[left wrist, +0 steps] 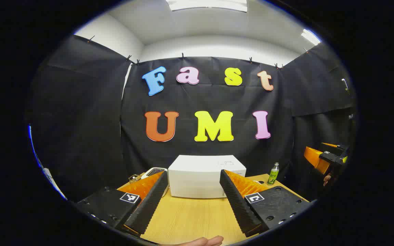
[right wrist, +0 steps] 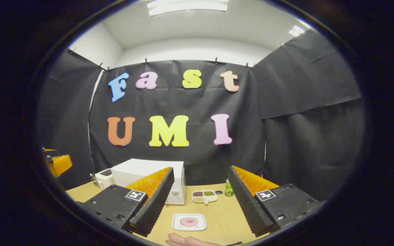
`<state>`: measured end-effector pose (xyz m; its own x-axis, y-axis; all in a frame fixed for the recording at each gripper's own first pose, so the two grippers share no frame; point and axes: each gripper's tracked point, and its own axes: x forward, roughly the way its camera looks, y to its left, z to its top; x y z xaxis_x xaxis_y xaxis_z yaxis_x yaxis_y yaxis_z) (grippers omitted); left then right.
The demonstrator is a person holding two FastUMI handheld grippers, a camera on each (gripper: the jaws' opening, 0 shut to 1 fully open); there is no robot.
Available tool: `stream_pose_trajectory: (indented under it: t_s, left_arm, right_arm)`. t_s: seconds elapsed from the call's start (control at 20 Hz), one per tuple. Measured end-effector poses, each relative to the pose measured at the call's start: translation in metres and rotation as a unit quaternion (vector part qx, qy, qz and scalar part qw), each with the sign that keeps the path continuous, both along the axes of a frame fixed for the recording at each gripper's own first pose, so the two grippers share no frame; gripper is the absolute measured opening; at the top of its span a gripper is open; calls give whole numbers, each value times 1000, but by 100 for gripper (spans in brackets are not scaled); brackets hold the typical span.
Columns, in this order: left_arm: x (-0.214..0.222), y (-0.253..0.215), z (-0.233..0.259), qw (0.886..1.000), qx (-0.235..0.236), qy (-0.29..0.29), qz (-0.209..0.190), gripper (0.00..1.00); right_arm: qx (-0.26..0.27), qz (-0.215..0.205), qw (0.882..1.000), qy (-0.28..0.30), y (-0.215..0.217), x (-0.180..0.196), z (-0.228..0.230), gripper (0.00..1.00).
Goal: Open the microwave oven with the left hand, put the food in, and close the microwave oven.
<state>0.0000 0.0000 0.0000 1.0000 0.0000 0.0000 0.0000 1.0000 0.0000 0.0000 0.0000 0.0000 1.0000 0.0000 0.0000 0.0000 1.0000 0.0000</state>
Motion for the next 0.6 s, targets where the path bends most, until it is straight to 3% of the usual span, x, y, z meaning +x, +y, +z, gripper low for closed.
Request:
stream_pose_trajectory:
  t_s: [0.05,0.4,0.45,0.5,0.6]
  left_arm:
    - [-1,-2,-2,1000,-3,4,-4,95]
    - [1,-2,2,1000,-1,-8,-5,95]
    - [0,-3,2,1000,-5,-9,-6,95]
    - [1,-5,3,1000,-7,-10,-7,95]
    - [0,-5,4,1000,-7,-13,-7,95]
  right_arm:
    - [-2,0,1000,-4,0,-1,2,100]
    - [-10,1,1000,-11,-6,-10,7,100]
    - [-10,2,1000,-11,-7,-10,7,95]
    - [-10,1,1000,-10,-8,-10,6,100]
    - [-10,-2,1000,-10,-10,-8,5,100]
